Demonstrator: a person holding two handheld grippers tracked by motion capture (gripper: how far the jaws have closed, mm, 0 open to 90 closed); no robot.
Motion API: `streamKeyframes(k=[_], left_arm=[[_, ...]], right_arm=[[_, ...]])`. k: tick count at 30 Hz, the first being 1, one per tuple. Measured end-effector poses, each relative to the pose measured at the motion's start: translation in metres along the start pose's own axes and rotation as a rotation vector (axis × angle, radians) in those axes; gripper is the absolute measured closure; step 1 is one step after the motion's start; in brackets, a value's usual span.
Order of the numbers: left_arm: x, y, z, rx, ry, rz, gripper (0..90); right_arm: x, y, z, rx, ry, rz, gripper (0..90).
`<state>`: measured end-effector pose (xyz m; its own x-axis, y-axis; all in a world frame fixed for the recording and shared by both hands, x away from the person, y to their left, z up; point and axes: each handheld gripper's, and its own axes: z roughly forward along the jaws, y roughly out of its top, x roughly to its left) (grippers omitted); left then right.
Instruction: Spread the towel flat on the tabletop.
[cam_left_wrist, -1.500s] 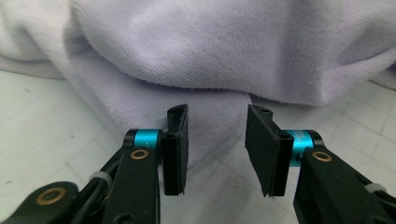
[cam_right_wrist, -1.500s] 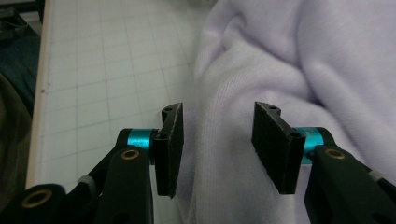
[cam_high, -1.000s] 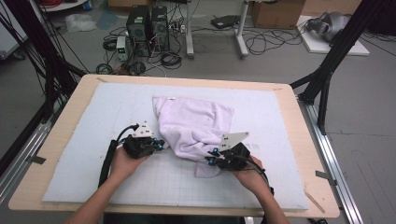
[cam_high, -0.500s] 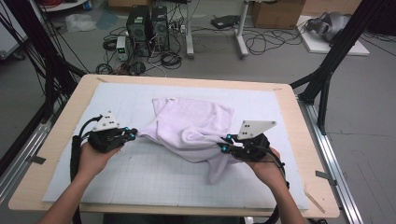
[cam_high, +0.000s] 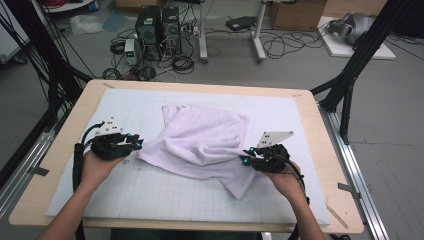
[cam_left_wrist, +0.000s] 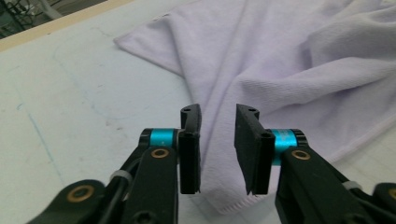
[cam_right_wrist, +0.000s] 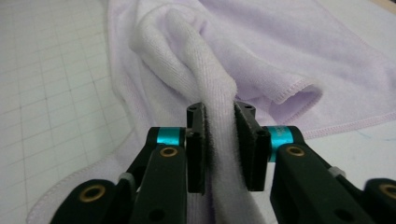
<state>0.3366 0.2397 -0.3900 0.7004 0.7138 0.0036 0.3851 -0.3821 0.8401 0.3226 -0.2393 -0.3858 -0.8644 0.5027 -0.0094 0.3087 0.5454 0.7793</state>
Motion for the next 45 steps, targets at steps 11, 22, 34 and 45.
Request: streamKeyframes(k=[11, 22, 34, 45], left_arm=[[-0.06, 0.004, 0.023, 0.002, -0.169, 0.102, 64.3], [-0.086, -0.006, 0.07, 0.131, -0.26, 0.141, 60.8], [-0.09, -0.008, 0.074, 0.16, -0.252, 0.165, 86.9], [-0.061, -0.002, -0.003, 0.025, -0.165, 0.15, 87.3]], right_arm=[[0.007, -0.005, -0.015, -0.013, 0.017, -0.038, 60.2], [0.008, -0.028, 0.001, 0.044, 0.062, -0.024, 59.0], [0.018, -0.032, 0.012, 0.061, 0.083, -0.04, 74.7], [0.048, 0.0, 0.0, -0.028, 0.139, -0.087, 77.0]])
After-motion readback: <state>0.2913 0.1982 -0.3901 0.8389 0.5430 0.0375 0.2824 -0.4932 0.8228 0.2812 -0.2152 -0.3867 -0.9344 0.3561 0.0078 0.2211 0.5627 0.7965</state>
